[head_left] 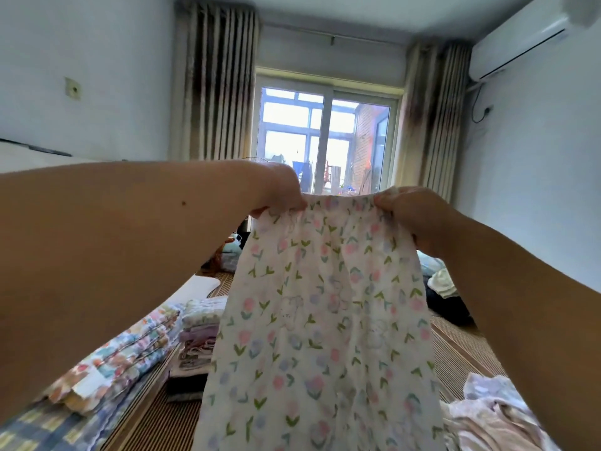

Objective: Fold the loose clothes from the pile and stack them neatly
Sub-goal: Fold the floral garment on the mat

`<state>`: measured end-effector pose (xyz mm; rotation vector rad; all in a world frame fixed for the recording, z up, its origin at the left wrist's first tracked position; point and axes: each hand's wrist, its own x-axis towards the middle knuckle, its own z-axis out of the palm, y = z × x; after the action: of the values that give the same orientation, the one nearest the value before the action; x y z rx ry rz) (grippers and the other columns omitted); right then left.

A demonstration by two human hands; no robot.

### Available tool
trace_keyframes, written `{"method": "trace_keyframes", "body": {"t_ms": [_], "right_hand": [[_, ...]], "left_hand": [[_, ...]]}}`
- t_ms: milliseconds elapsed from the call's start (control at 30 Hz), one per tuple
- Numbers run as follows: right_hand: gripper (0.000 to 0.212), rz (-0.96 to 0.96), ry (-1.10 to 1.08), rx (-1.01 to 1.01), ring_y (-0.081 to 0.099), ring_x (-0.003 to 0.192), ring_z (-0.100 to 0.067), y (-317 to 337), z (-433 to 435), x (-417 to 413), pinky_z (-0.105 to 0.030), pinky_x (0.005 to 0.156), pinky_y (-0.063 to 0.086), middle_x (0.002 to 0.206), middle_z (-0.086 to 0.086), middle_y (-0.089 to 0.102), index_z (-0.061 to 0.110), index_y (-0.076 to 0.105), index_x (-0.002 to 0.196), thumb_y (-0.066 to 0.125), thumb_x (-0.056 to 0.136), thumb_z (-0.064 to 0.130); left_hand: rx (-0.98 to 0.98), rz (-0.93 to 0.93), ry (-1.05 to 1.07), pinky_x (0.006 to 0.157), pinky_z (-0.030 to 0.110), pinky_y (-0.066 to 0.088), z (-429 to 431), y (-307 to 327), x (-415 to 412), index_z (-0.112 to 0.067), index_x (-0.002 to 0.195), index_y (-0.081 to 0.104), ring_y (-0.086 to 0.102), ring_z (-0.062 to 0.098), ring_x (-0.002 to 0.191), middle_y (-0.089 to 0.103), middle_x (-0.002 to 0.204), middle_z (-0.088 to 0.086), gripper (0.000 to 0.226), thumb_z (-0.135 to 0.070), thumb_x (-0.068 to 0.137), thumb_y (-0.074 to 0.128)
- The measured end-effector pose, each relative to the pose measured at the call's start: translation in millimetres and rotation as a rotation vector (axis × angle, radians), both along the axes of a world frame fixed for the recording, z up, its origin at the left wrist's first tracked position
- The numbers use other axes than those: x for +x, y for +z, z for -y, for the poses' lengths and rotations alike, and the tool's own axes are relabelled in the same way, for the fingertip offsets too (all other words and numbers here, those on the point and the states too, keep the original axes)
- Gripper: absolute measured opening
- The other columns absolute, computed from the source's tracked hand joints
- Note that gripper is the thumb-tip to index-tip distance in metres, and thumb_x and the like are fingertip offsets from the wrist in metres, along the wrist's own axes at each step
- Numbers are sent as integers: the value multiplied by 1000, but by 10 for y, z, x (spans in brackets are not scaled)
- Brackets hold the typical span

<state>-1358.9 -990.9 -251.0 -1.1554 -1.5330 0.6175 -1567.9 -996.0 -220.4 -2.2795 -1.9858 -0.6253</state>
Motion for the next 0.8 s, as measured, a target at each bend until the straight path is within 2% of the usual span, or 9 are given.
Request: {"method": "trace_keyframes", "body": {"t_ms": [100,200,300,433,500,567,633,700,800], "right_hand": [[13,1,31,6,69,75,-22,41,79,34,-36,72,58,86,-7,72,12,68,88,60,93,21],[19,-1,211,-13,71,84,-25,89,198,124,-41,77,60,94,-10,74,6,68,101,56,96,20],[20,-17,362,-38,71,86,-23,145,296,198,-38,77,60,98,-12,73,7,67,100,52,96,19],[21,18,188,-2,69,92,-29,186,316,256,-48,86,56,105,-18,71,5,67,100,57,95,22],[20,88,19,-2,71,87,-32,157,321,222,-50,83,57,96,-18,73,2,68,94,64,91,21],[18,125,-131,17,71,76,-33,95,316,122,-45,73,60,84,-18,72,0,69,85,69,83,18],[18,188,-248,63,65,60,-25,26,344,-25,-27,52,51,73,-13,68,3,65,76,66,79,20],[17,223,-268,107,61,58,-22,-35,358,-186,-22,50,43,71,-10,65,5,64,77,63,79,22],[20,94,-126,89,64,70,-22,-75,370,-372,-29,63,52,84,-10,67,4,65,87,63,84,24]], "left_hand": [[63,-75,12,57,16,51,-1,-2,-20,-4,121,60,60,18,85,60,103,6,34,-25,101,42],[114,-161,-34,53,20,36,7,0,-66,-7,114,62,48,14,81,59,100,9,28,-21,100,42],[209,-208,-124,53,23,32,1,62,-116,-11,95,61,47,13,72,55,80,1,22,-21,100,42],[199,17,-170,56,23,33,51,141,-148,-13,87,64,49,10,69,56,76,-3,16,-24,94,54],[54,259,-96,46,21,35,59,128,-149,-10,77,61,48,10,51,57,60,-1,14,-21,86,58],[-141,430,-5,35,16,30,78,77,-106,-12,75,55,42,9,36,51,46,-3,9,-18,81,57],[-233,556,8,36,14,33,83,11,-15,-14,74,54,45,9,36,51,45,-5,7,-20,78,57],[-261,659,-32,38,11,36,85,-33,102,-17,67,52,49,9,34,52,45,-6,14,-22,78,58],[-357,648,-138,40,10,32,132,-39,270,-21,54,48,48,7,32,51,42,-8,34,-31,85,55]]}}
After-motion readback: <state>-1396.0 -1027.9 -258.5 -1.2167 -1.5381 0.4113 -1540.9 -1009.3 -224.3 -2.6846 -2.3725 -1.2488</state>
